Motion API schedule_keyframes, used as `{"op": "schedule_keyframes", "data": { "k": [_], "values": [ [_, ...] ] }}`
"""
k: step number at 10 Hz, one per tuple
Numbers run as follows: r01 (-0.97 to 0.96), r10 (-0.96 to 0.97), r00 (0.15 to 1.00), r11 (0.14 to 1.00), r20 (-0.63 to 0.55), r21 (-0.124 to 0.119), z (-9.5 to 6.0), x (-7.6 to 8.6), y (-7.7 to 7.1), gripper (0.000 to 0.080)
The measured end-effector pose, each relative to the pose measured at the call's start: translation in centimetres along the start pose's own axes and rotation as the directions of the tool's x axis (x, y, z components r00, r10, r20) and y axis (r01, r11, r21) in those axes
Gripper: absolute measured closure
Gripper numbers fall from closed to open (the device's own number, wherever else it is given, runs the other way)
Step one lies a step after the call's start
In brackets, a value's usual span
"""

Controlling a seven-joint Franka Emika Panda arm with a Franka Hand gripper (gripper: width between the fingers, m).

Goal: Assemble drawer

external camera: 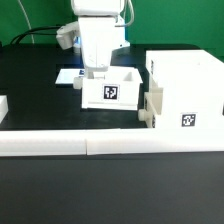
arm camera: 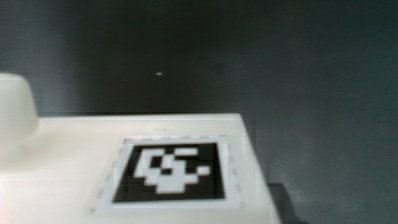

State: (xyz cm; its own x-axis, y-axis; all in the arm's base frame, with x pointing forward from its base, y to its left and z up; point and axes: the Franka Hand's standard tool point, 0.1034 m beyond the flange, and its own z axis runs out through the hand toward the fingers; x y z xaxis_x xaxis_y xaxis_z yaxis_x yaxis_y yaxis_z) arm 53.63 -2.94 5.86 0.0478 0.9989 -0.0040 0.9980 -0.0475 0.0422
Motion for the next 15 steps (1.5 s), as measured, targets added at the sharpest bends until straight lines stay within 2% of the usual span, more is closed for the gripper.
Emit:
{"op": "schedule_keyframes", "data": {
  "k": [4, 8, 12, 14, 15],
  "values": [
    [0.0, 0.0, 1.0, 1.0, -0.001, 0.0, 0.0, 0.1, 0.1, 0.0757],
    [0.003, -0.003, 1.0, 1.0, -0.012, -0.001, 0.3, 2.2, 1.0, 0.0757],
    [0.002, -0.002, 1.0, 1.0, -0.012, 0.001, 0.4, 2.1, 0.8, 0.0757],
    [0.021, -0.021, 1.0, 1.0, -0.006, -0.018, 0.4, 2.2, 1.0, 0.0757],
    [0.016, -0.017, 1.0, 1.0, -0.006, -0.018, 0.3, 2.1, 1.0, 0.0757]
  ]
}}
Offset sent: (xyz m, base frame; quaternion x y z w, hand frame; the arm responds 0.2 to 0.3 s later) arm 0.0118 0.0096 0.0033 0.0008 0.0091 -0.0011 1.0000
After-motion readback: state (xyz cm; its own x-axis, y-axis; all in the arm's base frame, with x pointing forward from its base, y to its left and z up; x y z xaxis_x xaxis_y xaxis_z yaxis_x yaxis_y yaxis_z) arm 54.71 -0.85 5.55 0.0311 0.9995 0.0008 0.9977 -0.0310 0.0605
